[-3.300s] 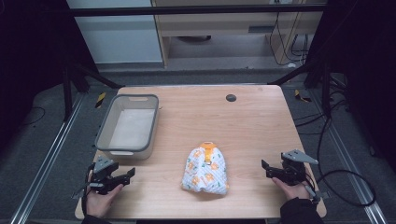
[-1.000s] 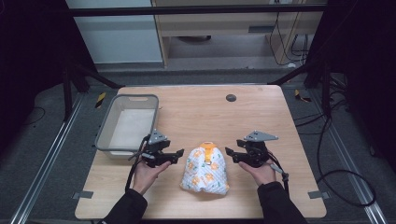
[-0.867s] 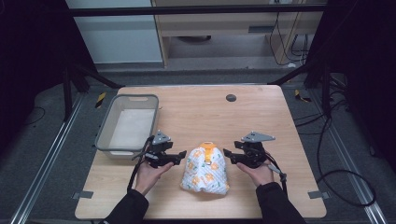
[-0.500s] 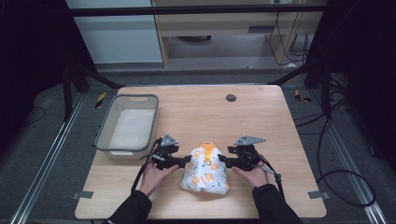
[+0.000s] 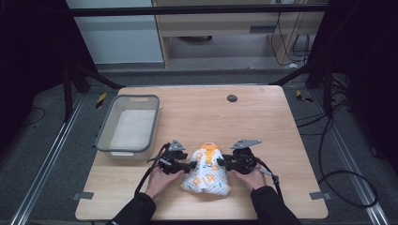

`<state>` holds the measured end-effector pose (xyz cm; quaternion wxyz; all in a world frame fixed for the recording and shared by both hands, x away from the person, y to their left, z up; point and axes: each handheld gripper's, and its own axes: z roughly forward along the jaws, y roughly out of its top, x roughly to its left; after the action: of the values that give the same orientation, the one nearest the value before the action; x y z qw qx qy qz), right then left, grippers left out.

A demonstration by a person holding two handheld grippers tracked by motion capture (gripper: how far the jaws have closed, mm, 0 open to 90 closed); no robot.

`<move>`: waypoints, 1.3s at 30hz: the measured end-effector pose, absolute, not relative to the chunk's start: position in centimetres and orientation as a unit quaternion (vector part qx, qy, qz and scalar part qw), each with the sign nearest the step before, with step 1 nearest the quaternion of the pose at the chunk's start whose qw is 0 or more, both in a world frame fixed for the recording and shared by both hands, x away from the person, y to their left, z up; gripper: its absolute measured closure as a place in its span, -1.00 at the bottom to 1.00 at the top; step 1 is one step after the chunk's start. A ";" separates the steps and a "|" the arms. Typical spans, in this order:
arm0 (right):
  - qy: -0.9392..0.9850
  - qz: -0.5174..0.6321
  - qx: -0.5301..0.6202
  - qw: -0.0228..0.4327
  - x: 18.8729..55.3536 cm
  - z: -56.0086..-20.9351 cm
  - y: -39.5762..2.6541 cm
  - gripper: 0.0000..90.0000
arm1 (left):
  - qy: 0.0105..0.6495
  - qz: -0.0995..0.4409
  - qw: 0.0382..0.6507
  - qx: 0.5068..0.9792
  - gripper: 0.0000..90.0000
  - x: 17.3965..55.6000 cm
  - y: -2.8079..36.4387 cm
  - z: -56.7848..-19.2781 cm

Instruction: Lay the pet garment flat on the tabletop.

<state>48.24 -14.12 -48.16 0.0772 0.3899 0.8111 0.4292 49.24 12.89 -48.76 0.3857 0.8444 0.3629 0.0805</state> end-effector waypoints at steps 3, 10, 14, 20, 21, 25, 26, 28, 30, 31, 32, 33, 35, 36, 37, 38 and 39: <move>0.813 0.427 0.388 0.073 48.2 -48.2 -14.1 0.65 | 0.361 0.070 0.384 0.847 0.17 49.1 12.6 -49.1; 0.816 0.425 0.384 0.073 48.2 -48.3 -14.0 0.81 | 0.363 0.044 0.374 0.852 0.71 49.0 12.1 -49.5; 0.816 0.426 0.383 0.073 48.2 -48.3 -13.9 0.86 | 0.365 0.041 0.376 0.851 0.89 48.9 12.2 -49.4; 0.813 0.432 0.382 0.079 47.9 -47.8 -14.2 0.89 | 0.363 0.047 0.384 0.847 0.94 48.5 12.6 -48.5; 0.813 0.432 0.381 0.080 47.8 -47.7 -14.2 0.89 | 0.362 0.047 0.387 0.847 0.94 48.5 12.8 -48.3; 0.807 0.447 0.375 0.086 47.2 -46.9 -14.8 0.89 | 0.359 0.057 0.406 0.838 0.95 47.8 13.3 -46.9; 0.805 0.454 0.371 0.090 46.9 -46.6 -15.0 0.89 | 0.357 0.060 0.409 0.838 0.95 47.6 13.4 -46.7; 0.801 0.462 0.367 0.097 46.5 -46.2 -15.2 0.89 | 0.353 0.064 0.417 0.835 0.95 47.1 13.5 -46.0; 0.797 0.472 0.361 0.107 45.9 -45.6 -15.4 0.89 | 0.345 0.076 0.429 0.831 0.95 46.3 13.7 -44.8; 0.795 0.477 0.359 0.108 45.7 -45.3 -15.4 0.89 | 0.344 0.078 0.432 0.830 0.95 46.1 13.8 -44.4; 0.794 0.479 0.356 0.111 45.6 -45.0 -15.5 0.89 | 0.342 0.080 0.435 0.829 0.95 45.9 13.8 -44.1; 0.794 0.481 0.355 0.113 45.4 -44.7 -15.6 0.89 | 0.338 0.083 0.440 0.828 0.94 45.6 13.9 -43.6; 0.787 0.493 0.352 0.115 45.1 -44.0 -15.7 0.89 | 0.332 0.090 0.447 0.826 0.94 45.2 14.1 -42.7; 0.786 0.497 0.348 0.119 44.9 -43.6 -15.7 0.89 | 0.330 0.092 0.452 0.824 0.94 45.1 14.2 -42.2; 0.785 0.500 0.345 0.123 44.9 -43.3 -15.7 0.89 | 0.330 0.094 0.455 0.822 0.94 45.1 14.2 -41.9; 0.782 0.504 0.345 0.125 44.9 -43.0 -15.6 0.89 | 0.328 0.097 0.456 0.822 0.94 45.1 14.2 -41.6; 0.781 0.505 0.345 0.128 44.9 -42.7 -15.6 0.89 | 0.329 0.103 0.458 0.819 0.94 45.2 14.2 -41.2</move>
<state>44.95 -15.61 -42.74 0.1276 0.3448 0.7806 0.5054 45.21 14.23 -41.18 0.4584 0.8193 0.3286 0.1032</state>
